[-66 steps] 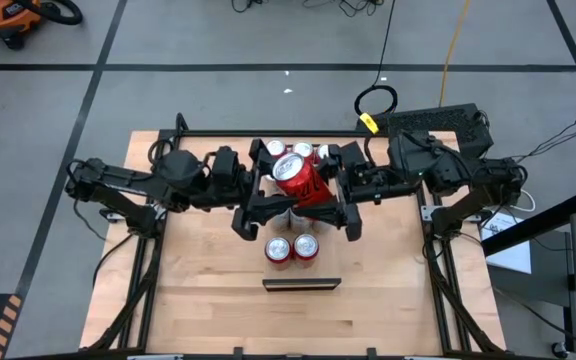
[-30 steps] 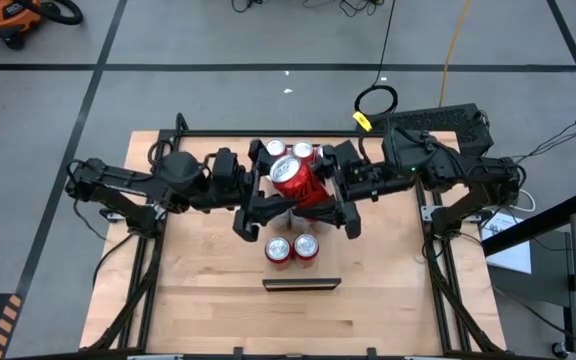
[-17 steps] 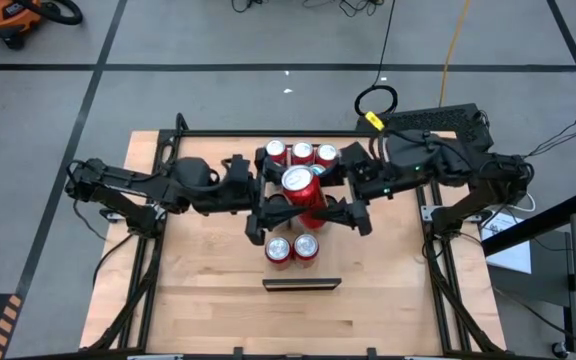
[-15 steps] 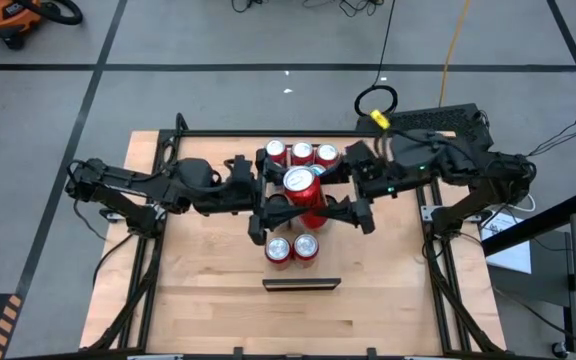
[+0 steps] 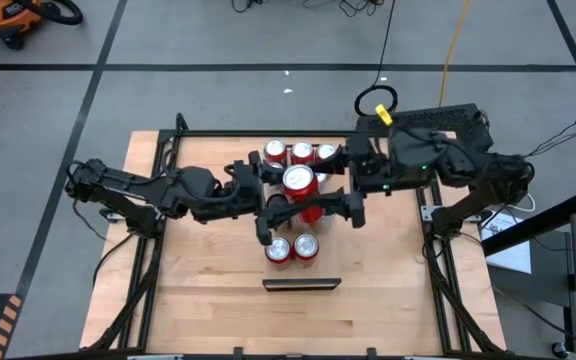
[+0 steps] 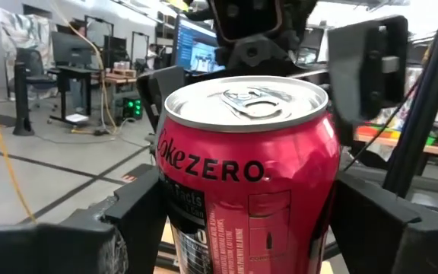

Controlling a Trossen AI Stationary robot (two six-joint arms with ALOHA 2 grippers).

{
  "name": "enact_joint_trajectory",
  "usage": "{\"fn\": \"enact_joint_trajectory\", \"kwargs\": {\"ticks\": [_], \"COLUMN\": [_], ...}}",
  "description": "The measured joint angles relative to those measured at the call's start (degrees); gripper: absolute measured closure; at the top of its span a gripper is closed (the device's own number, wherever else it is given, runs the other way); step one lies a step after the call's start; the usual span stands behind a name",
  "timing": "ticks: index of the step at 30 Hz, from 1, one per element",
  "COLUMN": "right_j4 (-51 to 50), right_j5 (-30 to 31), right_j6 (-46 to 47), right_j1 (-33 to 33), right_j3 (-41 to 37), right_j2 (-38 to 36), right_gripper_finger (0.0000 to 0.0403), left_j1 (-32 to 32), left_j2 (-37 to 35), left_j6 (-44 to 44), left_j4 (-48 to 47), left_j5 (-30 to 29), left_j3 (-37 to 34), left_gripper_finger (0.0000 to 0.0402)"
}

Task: Place canned beverage on shelf
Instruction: Put the red soda can on the shelf aligned with the other red soda can

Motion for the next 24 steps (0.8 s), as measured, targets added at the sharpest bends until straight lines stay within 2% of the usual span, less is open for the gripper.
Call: {"fn": "enact_joint_trajectory", "kwargs": {"ticks": [12, 17, 21, 24], "right_j4": [3.0, 3.3, 3.6, 3.4], "right_j5": [-0.2, -2.7, -2.5, -1.4], "right_j6": [-2.0, -1.3, -1.2, -1.2], "right_j1": [0.0, -0.3, -0.3, -0.4], "right_j3": [0.0, 0.0, 0.0, 0.0], "right_j2": [1.6, 2.6, 3.1, 3.2], "right_gripper_finger": [0.0046, 0.005, 0.0052, 0.0071], "left_j1": [0.0, -0.1, 0.0, 0.0], "left_j2": [0.0, 0.0, 0.0, 0.0], "left_j6": [-0.2, -0.4, -0.4, -0.5], "left_j4": [-1.8, -1.8, -1.9, -2.0], "left_j5": [-0.5, -0.5, -0.5, -0.5], "left_j3": [0.0, 0.0, 0.0, 0.0], "left_gripper_finger": [0.0105, 0.0105, 0.0105, 0.0105]}}
